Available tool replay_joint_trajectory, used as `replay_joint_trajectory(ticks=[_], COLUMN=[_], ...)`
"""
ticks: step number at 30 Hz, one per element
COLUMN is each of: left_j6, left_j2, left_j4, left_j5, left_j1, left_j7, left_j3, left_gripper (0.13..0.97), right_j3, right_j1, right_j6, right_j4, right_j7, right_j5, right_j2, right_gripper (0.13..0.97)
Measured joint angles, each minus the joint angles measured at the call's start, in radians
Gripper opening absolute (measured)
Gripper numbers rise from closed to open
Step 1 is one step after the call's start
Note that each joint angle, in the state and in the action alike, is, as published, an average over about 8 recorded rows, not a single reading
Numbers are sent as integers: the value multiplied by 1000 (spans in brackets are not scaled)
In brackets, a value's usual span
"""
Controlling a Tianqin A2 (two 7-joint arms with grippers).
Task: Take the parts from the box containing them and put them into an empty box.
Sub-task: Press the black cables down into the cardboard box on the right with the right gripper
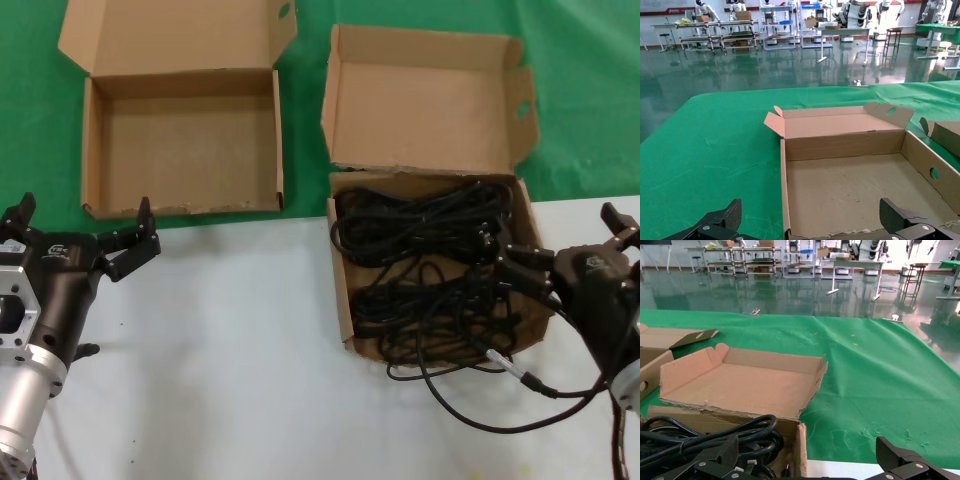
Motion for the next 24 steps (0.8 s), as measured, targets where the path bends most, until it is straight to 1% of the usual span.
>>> replay_joint_trajectory(ticks=[24], left_j6=[0], left_j2=[0], left_j4=[0], left_j5=[0], left_j1=[0], left_j7=[0], left_j3=[0], left_gripper=[966], right_j3=[0], right_j1=[0], right_j6=[0], right_j4=[0], right_j7=[0], right_j5=[0], right_j2=[0], right_gripper=[966])
